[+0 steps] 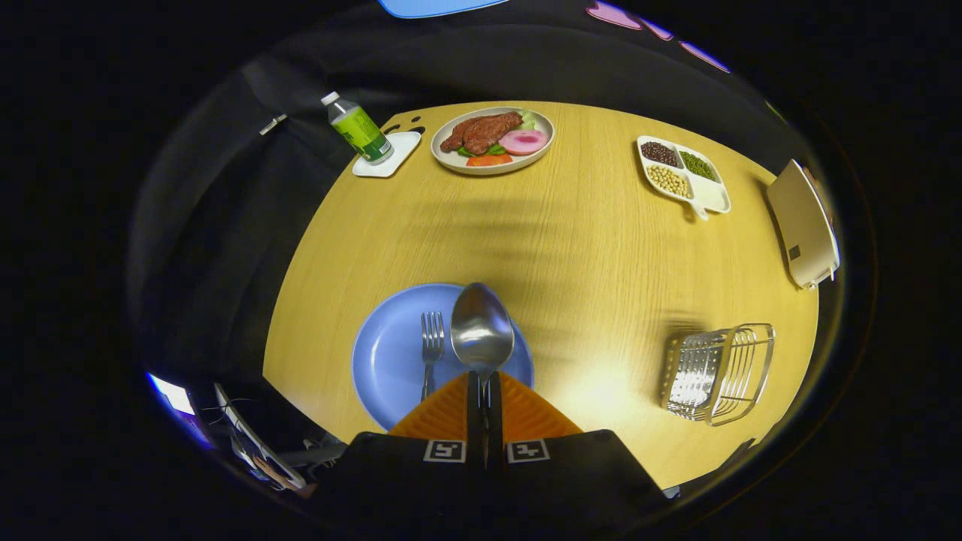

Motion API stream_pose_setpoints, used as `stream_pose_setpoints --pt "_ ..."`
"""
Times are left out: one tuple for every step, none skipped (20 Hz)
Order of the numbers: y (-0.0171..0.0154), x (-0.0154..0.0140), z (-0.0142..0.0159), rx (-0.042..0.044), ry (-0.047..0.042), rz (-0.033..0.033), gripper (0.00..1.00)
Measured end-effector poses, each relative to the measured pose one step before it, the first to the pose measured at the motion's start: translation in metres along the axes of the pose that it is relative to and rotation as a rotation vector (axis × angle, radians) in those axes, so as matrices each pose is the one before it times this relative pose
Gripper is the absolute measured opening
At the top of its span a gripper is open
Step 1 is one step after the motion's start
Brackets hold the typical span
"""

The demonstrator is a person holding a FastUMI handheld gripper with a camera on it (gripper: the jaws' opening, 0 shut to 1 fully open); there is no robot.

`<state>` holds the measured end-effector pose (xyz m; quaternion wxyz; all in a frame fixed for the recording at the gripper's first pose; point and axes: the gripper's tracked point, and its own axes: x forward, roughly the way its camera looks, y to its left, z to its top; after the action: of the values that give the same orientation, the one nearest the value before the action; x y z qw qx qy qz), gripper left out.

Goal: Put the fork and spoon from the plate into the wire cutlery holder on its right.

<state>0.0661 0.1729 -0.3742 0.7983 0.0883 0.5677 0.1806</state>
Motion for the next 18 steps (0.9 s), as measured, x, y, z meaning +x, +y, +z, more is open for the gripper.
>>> stream_pose_setpoints --pt "-0.00595 -0.01147 0.00212 0.00084 -0.0052 0.00635 0.05" --pt "-0.00603 -0.01097 0.0012 0.00121 -0.00232 0.00537 0.05" --pt "-0.00705 -0.01128 0.00117 -0.00083 -0.00165 0.00461 0.05" --pt "-0.00803 -0.01087 -0.0004 -0.00171 0.00219 0.0032 0.05" --pt "-0.00987 -0.01037 0.00033 -0.00421 0.00296 -0.00182 0.05" --pt "-0.01092 -0.01046 -0.00033 -0.00045 0.00349 -0.00501 0.05" --pt "-0.01162 -0.00949 -0.00204 0.00106 0.01131 -0.006 0.05" --pt "-0.01178 -0.00849 -0.00179 0.00454 0.01016 -0.00519 0.05" --pt "-0.01217 -0.00756 -0.00196 0.00584 0.01442 -0.00445 0.05" --pt "-0.01152 -0.00748 -0.00262 0.00514 0.01314 -0.00429 0.05" --pt "-0.01261 -0.00594 -0.00158 0.00193 0.01447 -0.00685 0.05" --pt "-0.01342 -0.00511 -0.00139 0.00026 0.01373 -0.00874 0.05" --pt "-0.01285 -0.00362 -0.0026 -0.00242 0.02195 -0.00832 0.05" --pt "-0.01204 -0.00248 -0.00221 -0.00064 0.02257 -0.00798 0.05" --pt "-0.01168 -0.00074 -0.00325 -0.00267 0.03066 -0.01046 0.05" --pt "-0.01114 0.00038 -0.00356 -0.00686 0.03429 -0.00969 0.05" --pt "-0.00965 0.00108 -0.00538 -0.01189 0.04029 -0.00586 0.05" --pt "-0.00733 0.00336 -0.00406 -0.01447 0.04344 -0.0021 0.05"
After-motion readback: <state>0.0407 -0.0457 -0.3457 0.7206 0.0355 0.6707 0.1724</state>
